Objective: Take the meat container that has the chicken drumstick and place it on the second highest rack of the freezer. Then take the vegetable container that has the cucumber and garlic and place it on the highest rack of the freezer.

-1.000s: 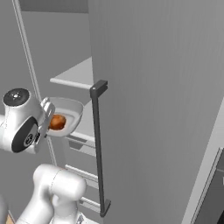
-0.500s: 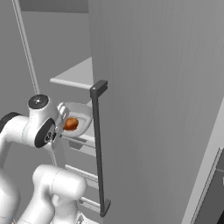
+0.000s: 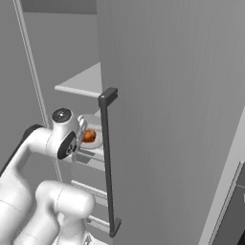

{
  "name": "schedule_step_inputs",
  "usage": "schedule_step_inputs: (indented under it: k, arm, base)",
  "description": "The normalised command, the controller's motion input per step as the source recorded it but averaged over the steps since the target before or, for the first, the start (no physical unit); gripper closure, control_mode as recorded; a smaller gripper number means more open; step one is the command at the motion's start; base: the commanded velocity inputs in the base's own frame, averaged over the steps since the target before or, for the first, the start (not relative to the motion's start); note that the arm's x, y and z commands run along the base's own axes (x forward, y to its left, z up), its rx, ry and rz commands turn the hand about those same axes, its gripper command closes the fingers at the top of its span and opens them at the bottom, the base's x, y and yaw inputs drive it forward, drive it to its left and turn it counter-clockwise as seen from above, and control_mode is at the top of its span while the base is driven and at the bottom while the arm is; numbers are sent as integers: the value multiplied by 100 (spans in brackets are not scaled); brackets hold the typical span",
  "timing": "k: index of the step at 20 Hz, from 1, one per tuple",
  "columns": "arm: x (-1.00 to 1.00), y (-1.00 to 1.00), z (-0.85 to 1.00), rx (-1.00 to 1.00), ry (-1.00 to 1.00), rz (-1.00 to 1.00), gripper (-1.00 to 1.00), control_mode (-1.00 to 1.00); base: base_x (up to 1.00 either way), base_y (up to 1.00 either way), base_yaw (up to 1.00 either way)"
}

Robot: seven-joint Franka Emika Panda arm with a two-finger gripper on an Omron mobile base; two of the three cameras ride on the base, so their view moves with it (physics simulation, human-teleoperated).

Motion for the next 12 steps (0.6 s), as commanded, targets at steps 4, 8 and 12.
schedule_step_inputs:
  k: [4, 8, 12]
  arm:
    - [68, 0, -47, -1, 7, -4, 100, -100]
    - [67, 0, -27, 0, 6, -3, 100, -100]
    - [61, 0, -11, 0, 0, 0, 100, -100]
  base:
    - [0, 0, 0]
    - [0, 0, 0]
    - [0, 0, 0]
